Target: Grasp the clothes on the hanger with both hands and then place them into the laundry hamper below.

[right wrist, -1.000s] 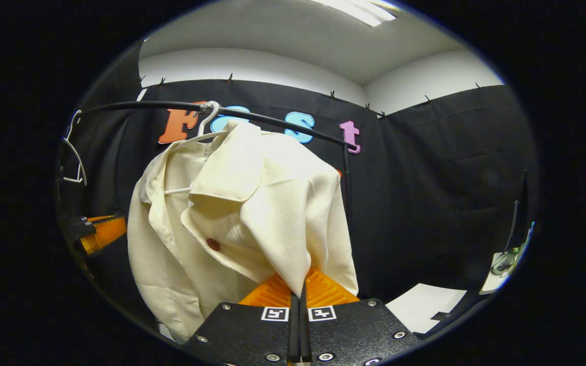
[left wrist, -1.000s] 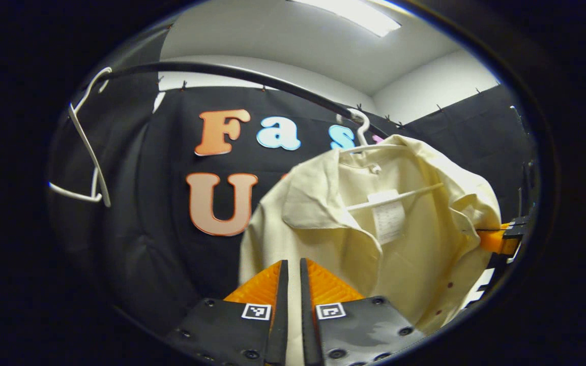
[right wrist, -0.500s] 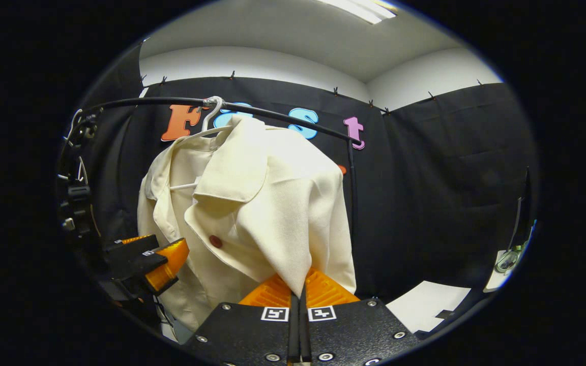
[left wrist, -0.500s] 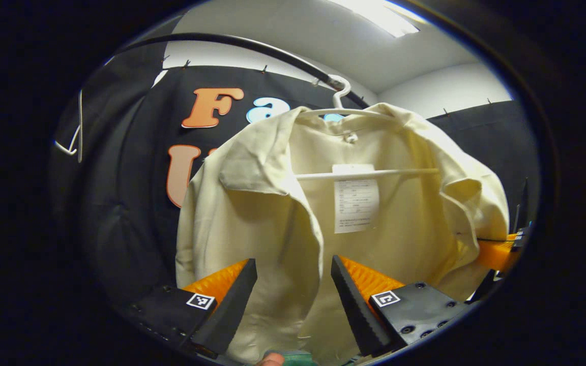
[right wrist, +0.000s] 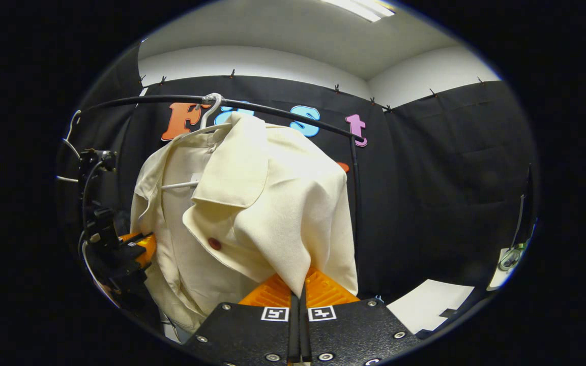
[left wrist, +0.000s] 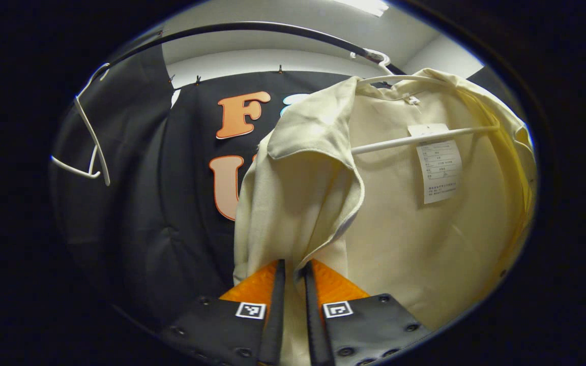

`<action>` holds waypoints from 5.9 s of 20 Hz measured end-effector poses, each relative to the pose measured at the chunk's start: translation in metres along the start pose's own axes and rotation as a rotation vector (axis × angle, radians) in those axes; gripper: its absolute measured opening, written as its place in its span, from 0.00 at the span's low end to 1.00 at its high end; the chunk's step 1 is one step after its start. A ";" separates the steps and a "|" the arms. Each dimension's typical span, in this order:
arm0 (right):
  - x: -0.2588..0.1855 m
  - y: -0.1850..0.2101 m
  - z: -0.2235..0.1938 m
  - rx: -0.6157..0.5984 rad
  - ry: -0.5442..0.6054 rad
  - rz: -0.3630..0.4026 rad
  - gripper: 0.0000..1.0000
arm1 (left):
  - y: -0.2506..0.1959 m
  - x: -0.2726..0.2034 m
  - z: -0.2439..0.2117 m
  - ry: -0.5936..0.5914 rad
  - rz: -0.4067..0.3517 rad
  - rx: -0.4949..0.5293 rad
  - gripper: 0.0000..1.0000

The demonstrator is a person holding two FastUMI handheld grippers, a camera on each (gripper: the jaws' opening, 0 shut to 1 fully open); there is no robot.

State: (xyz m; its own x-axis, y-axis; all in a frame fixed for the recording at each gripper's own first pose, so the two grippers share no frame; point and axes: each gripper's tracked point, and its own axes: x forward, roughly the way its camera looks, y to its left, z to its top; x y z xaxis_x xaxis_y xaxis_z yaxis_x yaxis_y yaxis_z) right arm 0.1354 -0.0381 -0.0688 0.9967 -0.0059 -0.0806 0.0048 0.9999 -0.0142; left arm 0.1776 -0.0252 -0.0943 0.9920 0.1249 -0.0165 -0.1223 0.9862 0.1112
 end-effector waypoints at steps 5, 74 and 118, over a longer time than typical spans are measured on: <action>-0.010 -0.003 0.014 -0.034 -0.040 -0.007 0.00 | 0.023 -0.022 0.037 -0.067 -0.035 0.030 0.06; 0.103 -0.156 0.193 0.092 -0.218 -0.163 0.00 | 0.098 0.107 0.113 -0.094 0.038 0.121 0.12; -0.079 0.090 -0.404 0.101 0.896 0.200 0.36 | -0.077 -0.198 -0.353 1.108 -0.337 -0.046 0.45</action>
State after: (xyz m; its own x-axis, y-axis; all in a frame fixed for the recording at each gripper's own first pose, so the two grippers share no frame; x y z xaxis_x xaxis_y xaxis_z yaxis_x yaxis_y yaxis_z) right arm 0.0244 0.0464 -0.4659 0.5446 0.2009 -0.8143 -0.1120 0.9796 0.1668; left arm -0.0196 -0.0877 -0.4506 0.4067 -0.1416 -0.9025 0.1197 0.9877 -0.1010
